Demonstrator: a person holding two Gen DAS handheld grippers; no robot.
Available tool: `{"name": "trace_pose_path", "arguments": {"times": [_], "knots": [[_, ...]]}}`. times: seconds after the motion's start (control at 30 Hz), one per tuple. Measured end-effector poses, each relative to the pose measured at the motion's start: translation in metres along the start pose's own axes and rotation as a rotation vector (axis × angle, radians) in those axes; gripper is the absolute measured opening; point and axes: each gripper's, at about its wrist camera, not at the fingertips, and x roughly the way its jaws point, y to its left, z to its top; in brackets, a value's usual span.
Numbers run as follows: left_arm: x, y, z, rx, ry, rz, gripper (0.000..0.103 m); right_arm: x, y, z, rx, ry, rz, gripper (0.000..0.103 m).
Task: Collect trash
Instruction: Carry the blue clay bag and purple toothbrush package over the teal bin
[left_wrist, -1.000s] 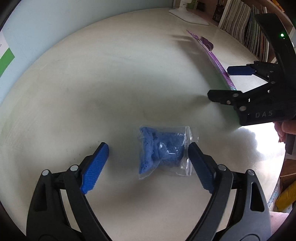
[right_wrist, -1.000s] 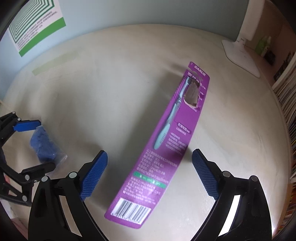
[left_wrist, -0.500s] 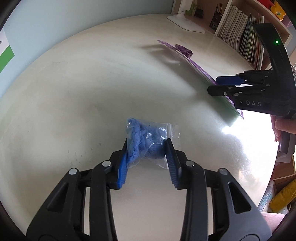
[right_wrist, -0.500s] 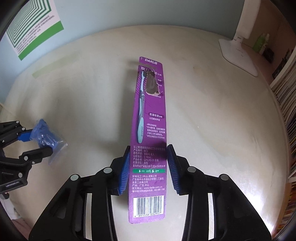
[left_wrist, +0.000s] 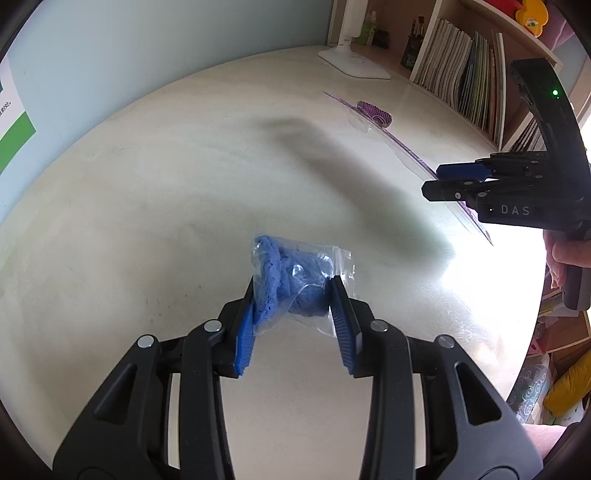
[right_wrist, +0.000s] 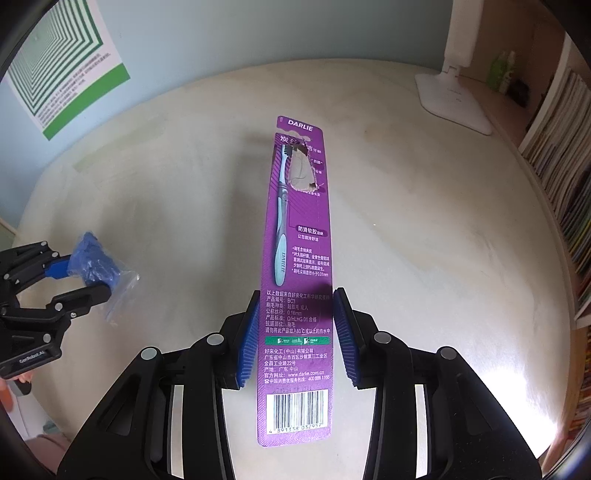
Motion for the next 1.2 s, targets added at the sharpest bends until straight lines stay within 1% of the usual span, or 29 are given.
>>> {"name": "trace_pose_path", "arguments": {"times": [0.3, 0.47, 0.67, 0.87, 1.0, 1.07, 1.2], "knots": [[-0.014, -0.014, -0.006, 0.080, -0.006, -0.042, 0.034, -0.035, -0.003, -0.026, 0.077, -0.035, -0.034, 0.039], [-0.020, -0.031, -0.013, 0.157, -0.006, -0.079, 0.034, -0.056, -0.005, -0.054, 0.152, -0.056, -0.066, 0.039], [-0.029, -0.048, -0.028, 0.248, -0.002, -0.131, 0.034, -0.079, -0.004, -0.096, 0.255, -0.074, -0.111, 0.039], [-0.034, -0.065, -0.043, 0.365, 0.011, -0.170, 0.034, -0.099, 0.001, -0.142, 0.377, -0.101, -0.150, 0.039], [-0.038, -0.078, -0.059, 0.424, 0.029, -0.195, 0.034, -0.107, 0.007, -0.175, 0.462, -0.106, -0.142, 0.039], [-0.041, -0.085, -0.068, 0.444, 0.039, -0.213, 0.034, -0.109, 0.012, -0.189, 0.485, -0.105, -0.145, 0.039], [-0.047, -0.109, -0.086, 0.507, 0.052, -0.240, 0.034, -0.122, 0.016, -0.220, 0.545, -0.126, -0.145, 0.039]]}}
